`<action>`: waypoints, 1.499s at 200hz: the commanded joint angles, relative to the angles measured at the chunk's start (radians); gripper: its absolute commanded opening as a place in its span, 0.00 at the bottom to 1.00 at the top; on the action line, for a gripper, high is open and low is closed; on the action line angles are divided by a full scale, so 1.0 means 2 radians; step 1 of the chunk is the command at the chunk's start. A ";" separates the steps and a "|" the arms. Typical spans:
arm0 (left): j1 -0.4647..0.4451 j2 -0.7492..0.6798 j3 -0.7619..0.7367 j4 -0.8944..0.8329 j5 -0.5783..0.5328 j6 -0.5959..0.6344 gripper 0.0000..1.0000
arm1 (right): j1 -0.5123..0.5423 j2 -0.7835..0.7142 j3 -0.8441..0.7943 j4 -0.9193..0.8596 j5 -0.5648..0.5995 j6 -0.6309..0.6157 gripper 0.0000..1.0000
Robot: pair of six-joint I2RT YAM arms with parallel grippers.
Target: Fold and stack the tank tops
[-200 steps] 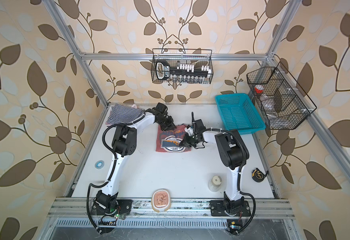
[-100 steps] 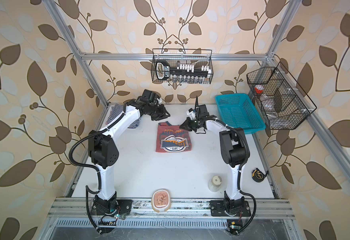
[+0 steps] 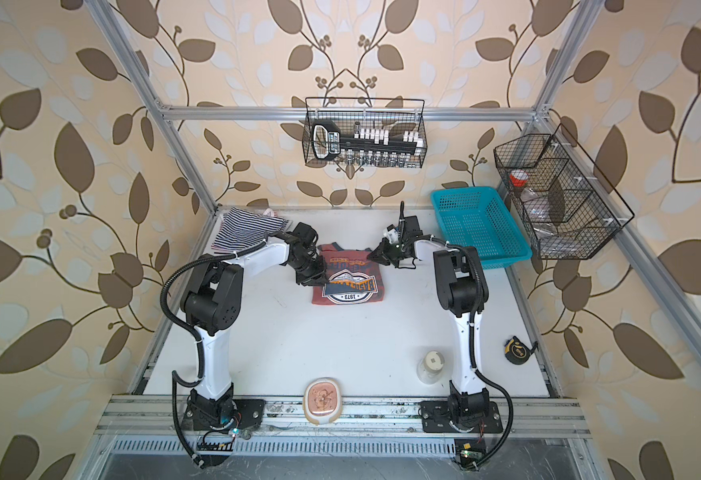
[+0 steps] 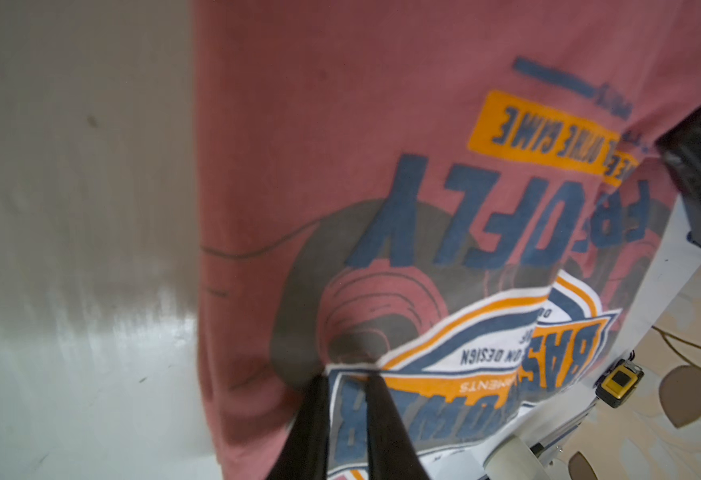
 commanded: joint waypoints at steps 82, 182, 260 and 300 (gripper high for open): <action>0.007 -0.086 0.043 -0.100 -0.151 0.091 0.74 | -0.017 -0.099 -0.083 0.015 -0.030 -0.046 0.35; 0.010 -0.008 -0.011 0.084 -0.080 0.090 0.81 | -0.046 -0.126 -0.161 -0.022 -0.015 -0.105 0.43; 0.009 0.057 -0.024 0.133 -0.047 0.049 0.81 | -0.034 -0.107 -0.192 -0.019 -0.019 -0.118 0.46; -0.001 0.062 -0.044 0.145 -0.034 0.038 0.81 | -0.009 -0.087 -0.188 -0.016 -0.013 -0.114 0.47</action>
